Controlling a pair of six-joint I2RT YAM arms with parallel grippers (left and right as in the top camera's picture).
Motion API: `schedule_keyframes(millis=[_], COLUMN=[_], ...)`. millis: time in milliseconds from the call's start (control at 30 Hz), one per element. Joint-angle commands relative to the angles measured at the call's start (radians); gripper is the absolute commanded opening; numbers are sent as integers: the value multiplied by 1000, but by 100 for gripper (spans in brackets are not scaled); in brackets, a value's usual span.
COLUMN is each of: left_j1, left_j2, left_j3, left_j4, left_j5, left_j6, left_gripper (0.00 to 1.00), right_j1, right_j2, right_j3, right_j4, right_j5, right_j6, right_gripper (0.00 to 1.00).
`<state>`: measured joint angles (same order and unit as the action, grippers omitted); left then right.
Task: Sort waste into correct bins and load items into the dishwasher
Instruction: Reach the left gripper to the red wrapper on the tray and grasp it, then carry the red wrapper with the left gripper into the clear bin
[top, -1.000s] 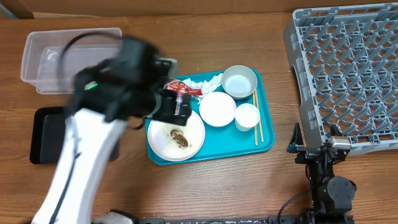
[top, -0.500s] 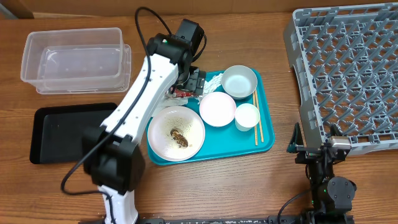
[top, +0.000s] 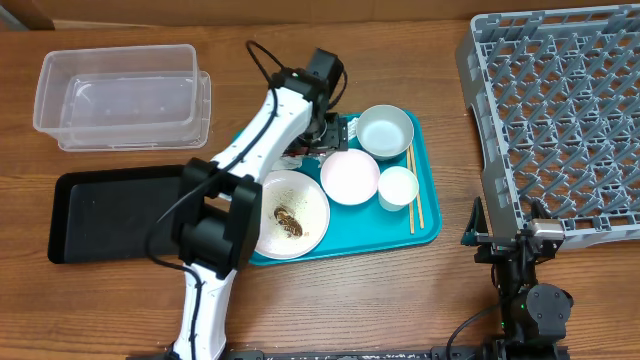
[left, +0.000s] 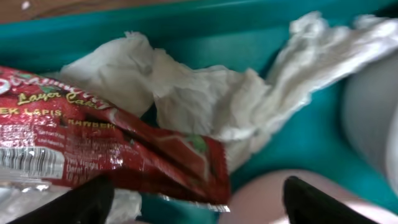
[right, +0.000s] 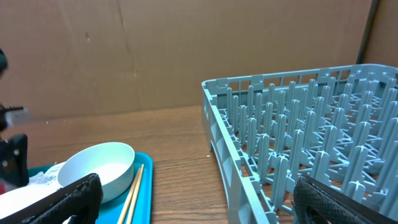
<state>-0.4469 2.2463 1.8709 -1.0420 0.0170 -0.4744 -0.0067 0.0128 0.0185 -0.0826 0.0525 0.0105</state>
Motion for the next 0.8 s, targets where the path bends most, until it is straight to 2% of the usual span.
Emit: schedule_keyframes(millis=[0,67,167,367,567,667,733,767], left_j1=[-22,-28,-34,-36,-36,-37,-38,-38], left_j2=[29,31,31,31,31,31,31,31], left_j3=[18,18,18,17,17,17,17,18], left_j4=[3,7,8,6,7,3,-2,-8], left_j5=[-75,-86,-114,-185,-185,-184,-184,-184], left_j6=[-43,-46,-47,-46,-46,-47,-46,-46], left_gripper=[82,78,66,54,23,20,4,4], right_j1=[-2,-2,-2,-2,-2,-2,-2,-2], right_j2=[-10,-10,-10,-10,-10,-10,-10,-10], right_j3=[-11,-11,-11,-11,-11,-11,-11,-11], right_j4=[5,5,5,5,5,5,5,5], right_j5=[6,6,6,6,6,6,6,6], right_j6=[-3,-3,-3,-3,-3,-3,-3,-3], right_gripper=[100,100,100,100,100,100,100,100])
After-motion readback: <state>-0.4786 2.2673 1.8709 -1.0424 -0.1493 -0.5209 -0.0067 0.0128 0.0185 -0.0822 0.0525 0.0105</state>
